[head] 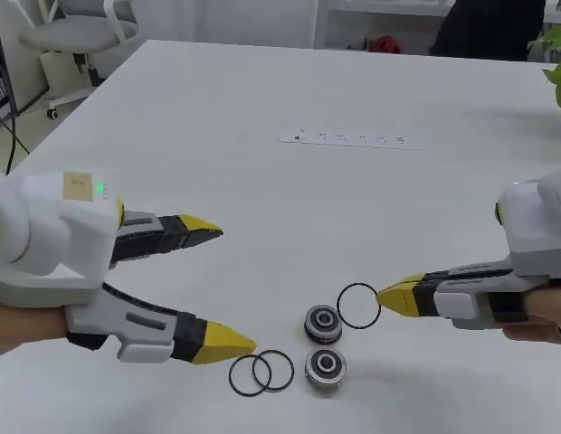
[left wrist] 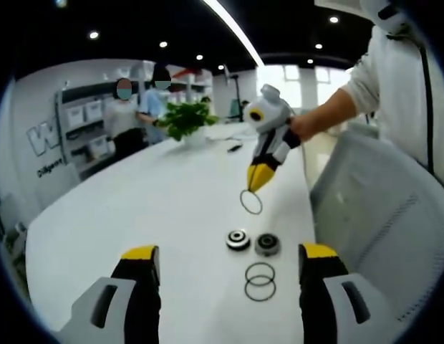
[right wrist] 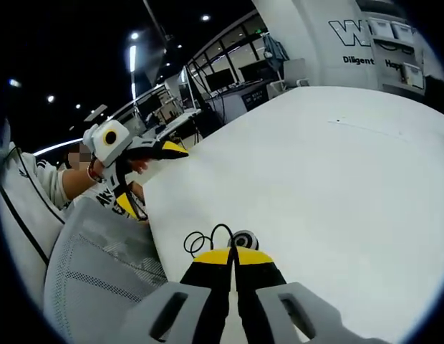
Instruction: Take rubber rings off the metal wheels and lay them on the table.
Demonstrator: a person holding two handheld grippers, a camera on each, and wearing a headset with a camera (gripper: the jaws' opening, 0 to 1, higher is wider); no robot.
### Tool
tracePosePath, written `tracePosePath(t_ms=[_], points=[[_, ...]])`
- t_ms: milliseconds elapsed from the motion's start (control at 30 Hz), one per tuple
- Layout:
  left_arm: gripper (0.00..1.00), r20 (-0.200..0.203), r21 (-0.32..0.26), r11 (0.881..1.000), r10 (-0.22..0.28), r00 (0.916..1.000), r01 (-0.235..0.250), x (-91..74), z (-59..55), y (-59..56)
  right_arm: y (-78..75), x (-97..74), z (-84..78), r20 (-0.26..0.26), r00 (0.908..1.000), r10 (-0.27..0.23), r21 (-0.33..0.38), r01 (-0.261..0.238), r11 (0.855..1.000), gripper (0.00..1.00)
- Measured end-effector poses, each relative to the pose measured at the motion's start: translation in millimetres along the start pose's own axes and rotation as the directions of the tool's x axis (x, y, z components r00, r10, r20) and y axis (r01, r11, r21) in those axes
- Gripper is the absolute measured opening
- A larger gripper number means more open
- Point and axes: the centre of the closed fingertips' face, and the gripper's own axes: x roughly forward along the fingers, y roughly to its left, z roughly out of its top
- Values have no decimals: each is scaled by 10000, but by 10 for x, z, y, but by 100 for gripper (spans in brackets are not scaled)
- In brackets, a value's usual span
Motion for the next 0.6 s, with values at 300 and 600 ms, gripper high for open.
tracePosePath(t_ms=[300,600], points=[[87,-159,-65,9999,152,9998,-153,-139,-104,-24,86,-11,32,-151,9997,169,-241,-173,9996,0],[88,-463,-220,9996,186,9988,-196,-130,-278,-78,205,5,101,-257,9987,438,-433,-449,9981,0]])
